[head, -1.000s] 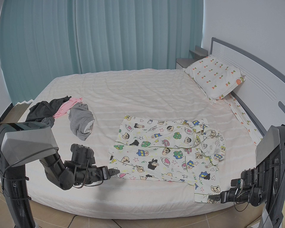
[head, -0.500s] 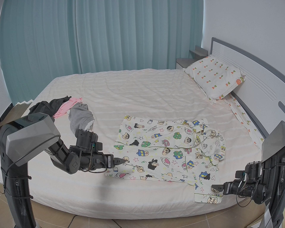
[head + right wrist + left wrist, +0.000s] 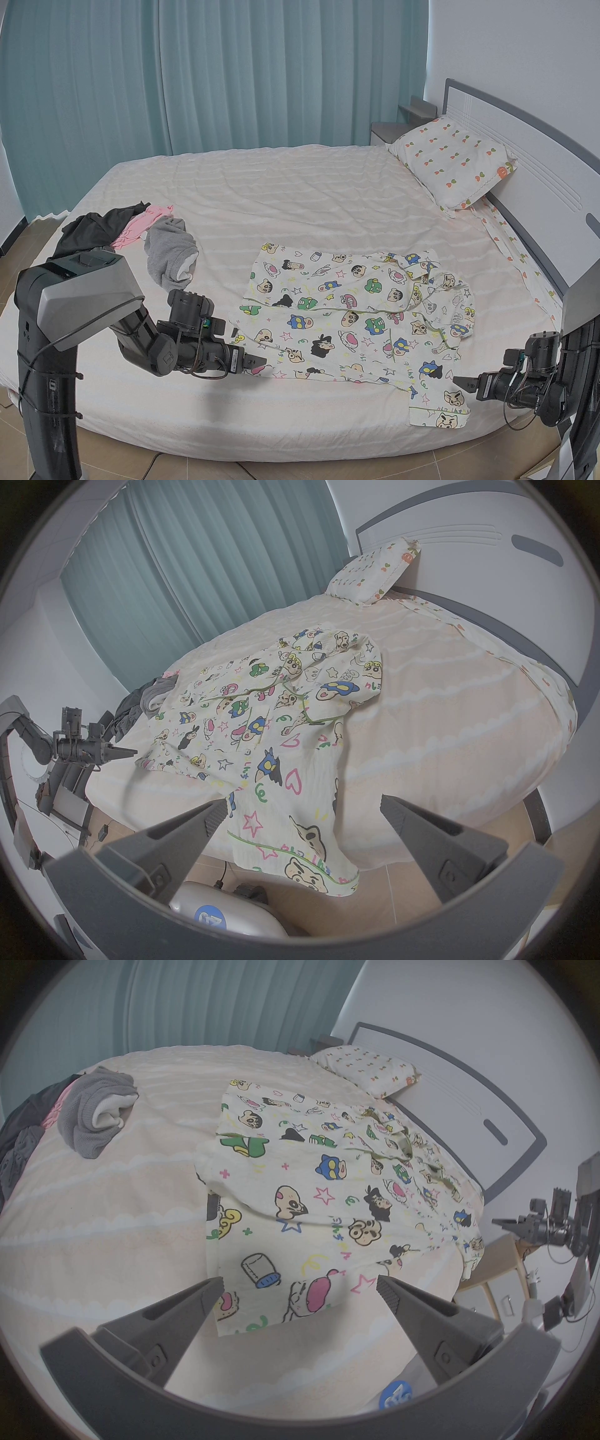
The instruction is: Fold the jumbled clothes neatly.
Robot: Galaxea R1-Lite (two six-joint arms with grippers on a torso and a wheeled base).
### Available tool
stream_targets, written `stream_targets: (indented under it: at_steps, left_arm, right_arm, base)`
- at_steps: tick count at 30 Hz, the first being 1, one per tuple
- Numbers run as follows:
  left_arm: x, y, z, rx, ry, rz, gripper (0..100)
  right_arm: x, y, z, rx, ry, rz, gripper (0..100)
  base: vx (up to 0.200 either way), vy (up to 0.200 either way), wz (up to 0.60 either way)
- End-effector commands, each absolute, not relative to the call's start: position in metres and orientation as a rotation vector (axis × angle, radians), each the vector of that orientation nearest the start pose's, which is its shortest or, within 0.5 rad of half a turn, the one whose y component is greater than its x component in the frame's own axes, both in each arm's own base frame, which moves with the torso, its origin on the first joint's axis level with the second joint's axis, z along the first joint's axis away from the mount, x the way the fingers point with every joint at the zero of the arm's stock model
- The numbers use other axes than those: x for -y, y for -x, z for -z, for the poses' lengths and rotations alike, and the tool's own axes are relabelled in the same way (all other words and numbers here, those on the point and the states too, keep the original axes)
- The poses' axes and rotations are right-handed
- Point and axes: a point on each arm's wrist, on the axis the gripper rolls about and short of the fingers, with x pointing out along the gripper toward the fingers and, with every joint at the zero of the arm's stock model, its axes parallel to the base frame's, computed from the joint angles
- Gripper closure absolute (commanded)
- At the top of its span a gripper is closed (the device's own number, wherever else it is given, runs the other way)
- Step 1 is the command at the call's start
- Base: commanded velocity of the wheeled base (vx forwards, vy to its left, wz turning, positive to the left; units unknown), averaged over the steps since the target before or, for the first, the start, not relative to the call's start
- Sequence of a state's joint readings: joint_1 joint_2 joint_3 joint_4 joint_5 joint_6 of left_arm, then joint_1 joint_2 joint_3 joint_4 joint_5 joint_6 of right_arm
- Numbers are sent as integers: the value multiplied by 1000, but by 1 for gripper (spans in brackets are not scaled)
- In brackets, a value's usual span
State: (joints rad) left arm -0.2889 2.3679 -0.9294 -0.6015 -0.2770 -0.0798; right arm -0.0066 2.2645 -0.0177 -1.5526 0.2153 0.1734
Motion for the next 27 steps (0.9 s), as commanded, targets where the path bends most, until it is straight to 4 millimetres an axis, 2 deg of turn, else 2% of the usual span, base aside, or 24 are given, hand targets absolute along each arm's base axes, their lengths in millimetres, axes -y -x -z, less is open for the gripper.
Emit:
stream_targets:
  at_steps: [1,18,27]
  left_arm:
    - [114,-364,42,-894,55,485,0]
    - [122,-362,49,-890,27,478,0]
    - [119,-348,55,-939,22,485,0]
  right_arm:
    - [-4,-217,17,-712,-243,-145,0]
    - [-5,-217,19,-719,-242,-149,0]
    - [-6,-217,19,-719,-241,-152,0]
  base:
    - [0,0,0]
    - [0,0,0]
    - [0,0,0]
